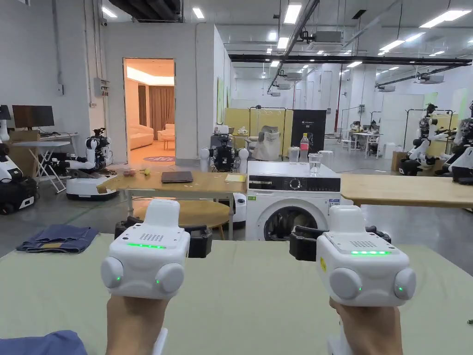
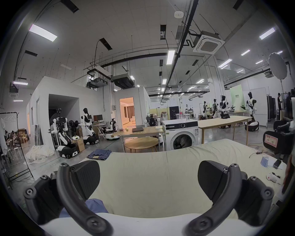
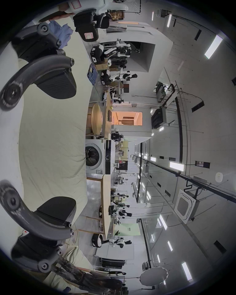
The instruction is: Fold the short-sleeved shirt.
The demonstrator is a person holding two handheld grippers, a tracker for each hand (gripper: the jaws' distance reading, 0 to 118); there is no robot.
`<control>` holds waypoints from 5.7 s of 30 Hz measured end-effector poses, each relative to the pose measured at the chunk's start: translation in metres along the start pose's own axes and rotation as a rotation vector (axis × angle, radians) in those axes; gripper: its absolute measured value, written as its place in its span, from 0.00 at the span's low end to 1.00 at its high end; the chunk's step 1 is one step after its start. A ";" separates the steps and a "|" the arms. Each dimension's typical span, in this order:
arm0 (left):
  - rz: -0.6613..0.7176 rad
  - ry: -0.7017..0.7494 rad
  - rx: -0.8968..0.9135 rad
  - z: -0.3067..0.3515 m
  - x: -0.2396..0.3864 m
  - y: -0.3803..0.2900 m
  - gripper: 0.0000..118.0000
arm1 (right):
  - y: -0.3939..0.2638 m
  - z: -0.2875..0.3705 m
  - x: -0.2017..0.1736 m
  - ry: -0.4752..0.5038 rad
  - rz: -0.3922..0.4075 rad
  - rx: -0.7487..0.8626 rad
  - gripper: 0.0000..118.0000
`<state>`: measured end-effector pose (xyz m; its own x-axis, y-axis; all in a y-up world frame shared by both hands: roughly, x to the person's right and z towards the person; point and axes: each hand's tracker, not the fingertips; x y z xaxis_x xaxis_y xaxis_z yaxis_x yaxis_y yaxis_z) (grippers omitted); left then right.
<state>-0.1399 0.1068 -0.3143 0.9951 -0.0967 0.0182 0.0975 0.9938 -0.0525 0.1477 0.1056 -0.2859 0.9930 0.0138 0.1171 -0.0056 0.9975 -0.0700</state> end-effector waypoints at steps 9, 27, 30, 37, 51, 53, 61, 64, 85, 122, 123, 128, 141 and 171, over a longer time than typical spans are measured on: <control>0.006 0.004 -0.004 -0.002 0.000 0.000 1.00 | -0.002 -0.001 0.000 0.000 -0.005 0.005 1.00; -0.005 0.011 0.007 0.001 -0.002 -0.001 1.00 | -0.004 -0.001 -0.003 0.010 0.011 -0.007 1.00; -0.002 0.010 0.006 0.001 -0.002 0.000 1.00 | -0.004 -0.002 -0.003 0.012 0.001 -0.009 1.00; 0.008 0.013 0.004 -0.001 -0.003 -0.001 1.00 | -0.006 -0.003 -0.004 0.020 0.023 -0.012 1.00; 0.003 -0.025 -0.003 0.001 -0.001 -0.006 0.35 | -0.010 0.001 -0.001 0.012 0.015 -0.004 0.11; -0.063 -0.020 0.034 0.003 0.002 -0.006 0.00 | -0.009 0.000 -0.004 -0.067 0.064 -0.012 0.00; -0.005 0.020 0.046 0.002 -0.013 -0.003 0.00 | 0.002 0.001 -0.002 -0.027 0.032 0.000 0.00; 0.000 0.066 0.025 0.006 -0.038 -0.008 0.00 | -0.001 -0.007 -0.021 0.003 0.010 -0.012 0.00; 0.026 0.628 -0.521 0.064 -0.311 -0.134 0.00 | -0.064 -0.010 -0.302 0.584 0.006 -0.107 0.00; 0.257 -0.122 -0.726 -0.119 -0.139 -0.165 0.00 | -0.118 -0.076 -0.110 0.263 -0.006 -0.210 0.00; 0.240 -0.165 -0.685 -0.121 -0.114 -0.146 0.00 | -0.114 -0.072 -0.096 0.247 -0.009 -0.200 0.00; 0.182 -0.414 -0.580 -0.156 0.006 -0.087 0.00 | -0.094 -0.050 -0.027 0.144 -0.017 -0.145 0.00; -0.005 -0.511 -0.838 -0.146 0.226 -0.201 0.09 | -0.111 -0.013 0.116 -0.092 -0.023 -0.181 0.00; 0.104 -0.025 -0.686 -0.047 -0.177 -0.170 0.00 | -0.143 -0.017 -0.024 0.157 0.011 -0.253 0.00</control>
<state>-0.3322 -0.0477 -0.3553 1.0000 0.0065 0.0012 -0.0040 0.7386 -0.6741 0.1270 -0.0385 -0.2951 0.9992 -0.0056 -0.0386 -0.0069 0.9483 -0.3174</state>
